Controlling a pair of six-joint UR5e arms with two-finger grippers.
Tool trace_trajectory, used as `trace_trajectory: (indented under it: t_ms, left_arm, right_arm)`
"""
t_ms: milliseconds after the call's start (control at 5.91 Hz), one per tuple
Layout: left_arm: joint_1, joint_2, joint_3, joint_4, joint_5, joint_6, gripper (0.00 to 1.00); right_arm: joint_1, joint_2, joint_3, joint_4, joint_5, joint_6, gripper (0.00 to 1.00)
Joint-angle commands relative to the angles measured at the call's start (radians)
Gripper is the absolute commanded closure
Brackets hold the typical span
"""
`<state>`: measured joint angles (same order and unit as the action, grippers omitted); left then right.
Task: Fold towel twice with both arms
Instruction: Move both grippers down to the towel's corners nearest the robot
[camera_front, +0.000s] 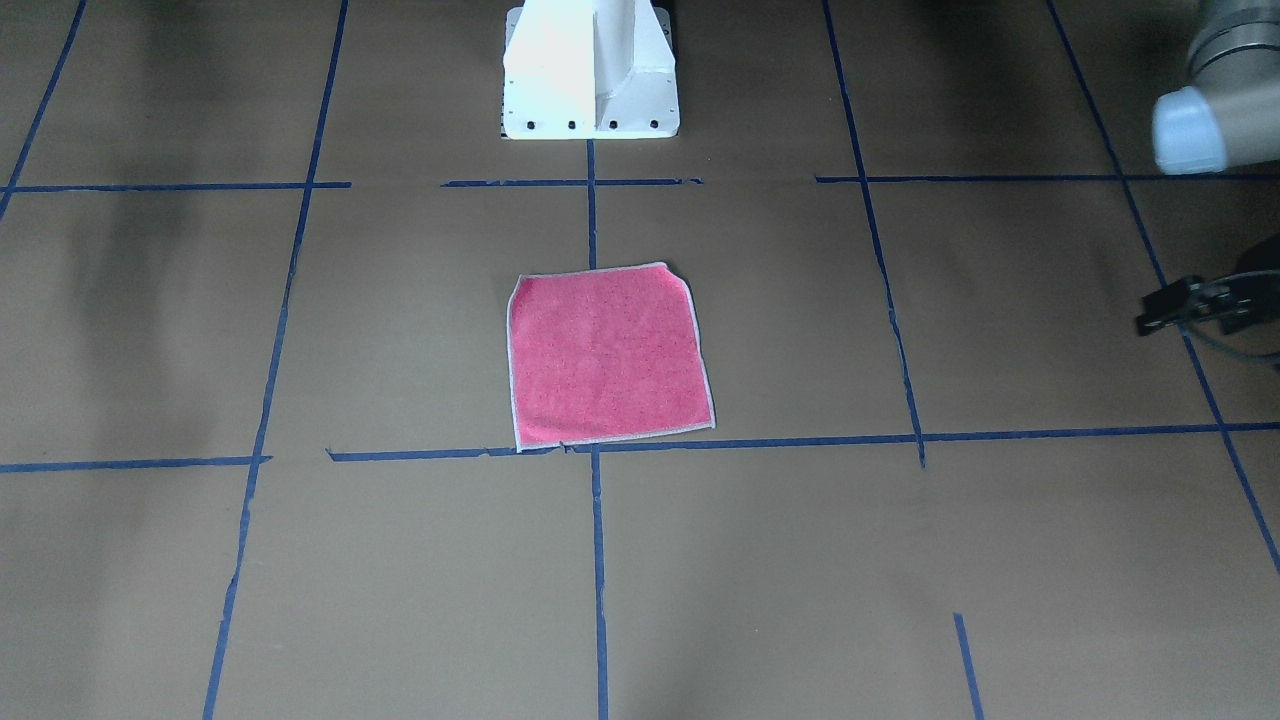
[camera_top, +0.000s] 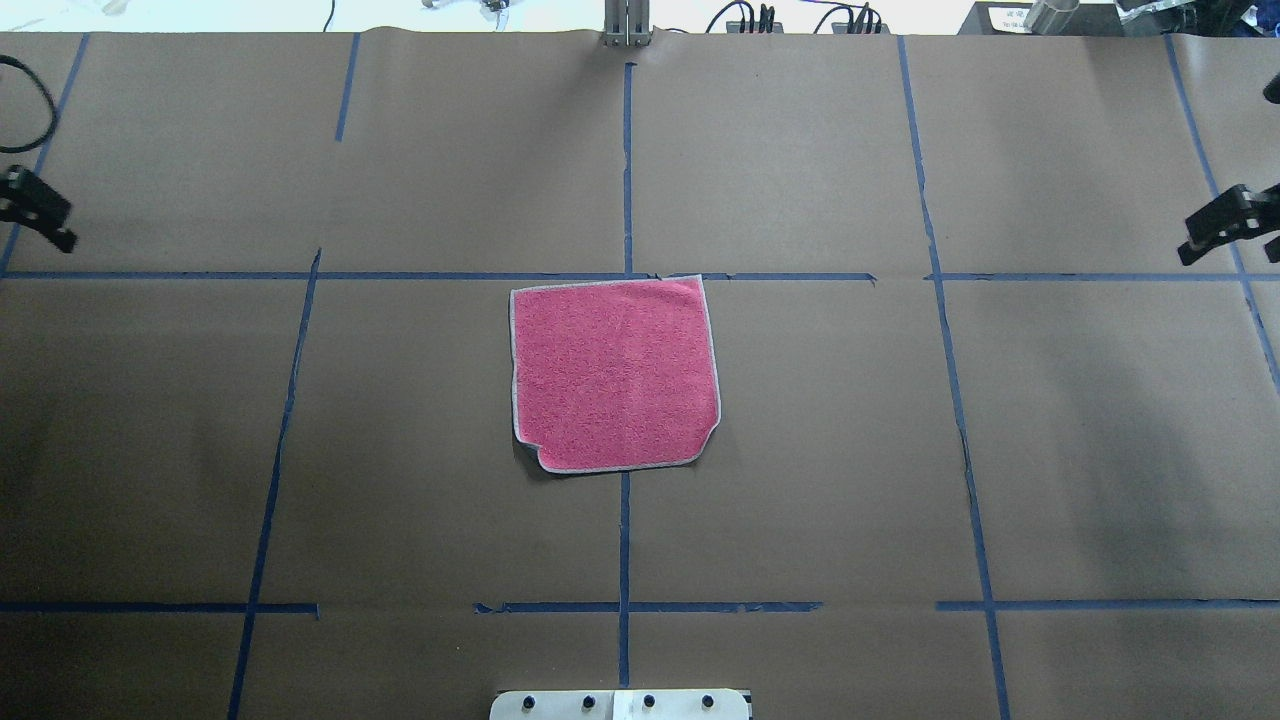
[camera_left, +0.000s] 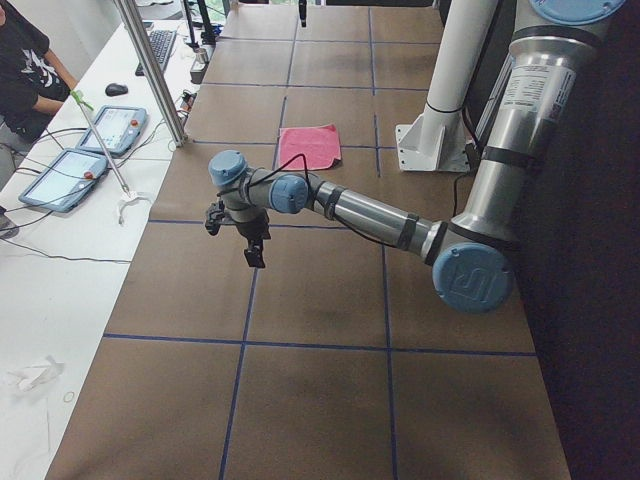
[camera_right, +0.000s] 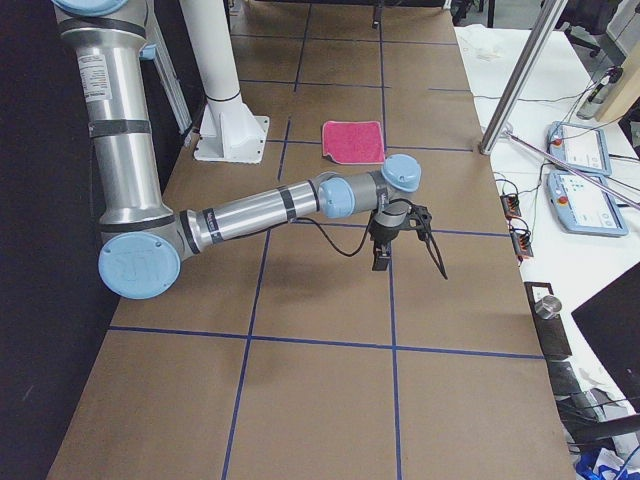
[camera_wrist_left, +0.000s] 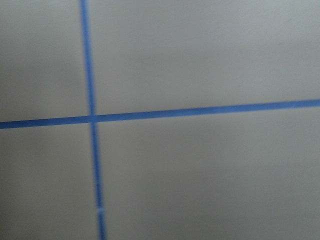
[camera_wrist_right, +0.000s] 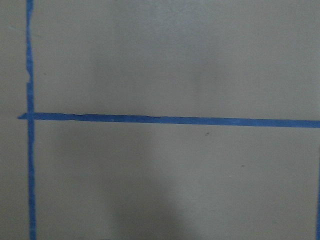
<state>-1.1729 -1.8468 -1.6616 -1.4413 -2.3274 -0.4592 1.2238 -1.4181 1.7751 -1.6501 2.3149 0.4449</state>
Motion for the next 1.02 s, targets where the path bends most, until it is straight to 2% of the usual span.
trace_trajectory:
  t_ms: [0, 169, 339, 508, 677, 847]
  left_arm:
    - [0.207, -0.133, -0.012, -0.025, 0.017, -0.373, 0.00]
    - [0.276, -0.202, -0.018, -0.025, 0.045, -0.539, 0.00]
    - [0.368, -0.248, -0.038, -0.027, 0.096, -0.699, 0.00]
    - [0.413, -0.255, -0.071, -0.060, 0.102, -0.813, 0.00]
    - [0.458, -0.267, -0.076, -0.129, 0.105, -0.987, 0.00]
    - [0.493, -0.302, -0.076, -0.131, 0.140, -1.100, 0.00]
  right_arm:
    - [-0.142, 0.114, 0.029, 0.001, -0.023, 0.296, 0.00]
    - [-0.209, 0.158, 0.039, 0.003, -0.055, 0.416, 0.00]
    - [-0.316, 0.191, 0.065, 0.004, -0.139, 0.552, 0.00]
    - [-0.405, 0.243, 0.069, 0.028, -0.210, 0.695, 0.00]
    - [-0.465, 0.272, 0.073, 0.070, -0.225, 0.857, 0.00]
    - [-0.528, 0.303, 0.101, 0.070, -0.273, 0.980, 0.00]
